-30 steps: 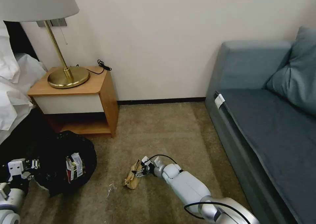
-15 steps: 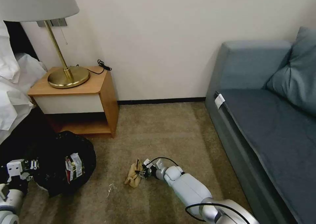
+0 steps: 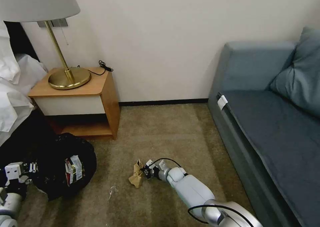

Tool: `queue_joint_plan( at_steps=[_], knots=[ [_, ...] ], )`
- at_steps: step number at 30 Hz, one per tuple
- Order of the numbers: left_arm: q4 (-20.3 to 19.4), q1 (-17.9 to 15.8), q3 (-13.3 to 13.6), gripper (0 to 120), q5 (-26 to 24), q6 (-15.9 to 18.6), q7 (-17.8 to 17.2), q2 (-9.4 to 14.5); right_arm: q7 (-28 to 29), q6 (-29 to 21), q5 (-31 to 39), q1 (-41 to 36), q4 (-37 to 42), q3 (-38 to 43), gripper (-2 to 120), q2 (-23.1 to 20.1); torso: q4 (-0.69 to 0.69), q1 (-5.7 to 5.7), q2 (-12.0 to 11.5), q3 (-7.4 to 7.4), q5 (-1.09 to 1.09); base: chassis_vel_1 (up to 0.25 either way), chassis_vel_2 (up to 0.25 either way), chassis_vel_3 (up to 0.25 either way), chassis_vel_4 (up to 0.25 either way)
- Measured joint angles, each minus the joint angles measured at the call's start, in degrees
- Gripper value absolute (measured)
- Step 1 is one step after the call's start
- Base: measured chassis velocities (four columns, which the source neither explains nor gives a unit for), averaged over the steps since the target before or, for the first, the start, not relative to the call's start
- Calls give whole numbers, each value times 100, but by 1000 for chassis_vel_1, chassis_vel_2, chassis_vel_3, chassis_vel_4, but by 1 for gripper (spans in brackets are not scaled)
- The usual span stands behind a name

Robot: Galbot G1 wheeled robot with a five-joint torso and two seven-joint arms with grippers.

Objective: Pick up the trash bin, then pick up the garbage on the floor and place it into the trash bin.

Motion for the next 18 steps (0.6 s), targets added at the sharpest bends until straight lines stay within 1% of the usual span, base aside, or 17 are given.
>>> queue_joint_plan(
  at_steps=[7,15,18],
  knots=[
    [0,17,-14,5,-12,-20,4,4,1,-2,-22,-18,60,54,0,0,0,0,0,0,0,0,0,0,0],
    [-57,22,41,5,12,-16,5,-12,11,32,-4,-67,442,125,0,-1,0,0,0,0,-2,0,0,0,0],
    [-118,14,74,5,11,25,-3,-12,-10,124,-28,-75,617,164,0,0,0,0,0,0,-1,0,0,0,0]
  ],
)
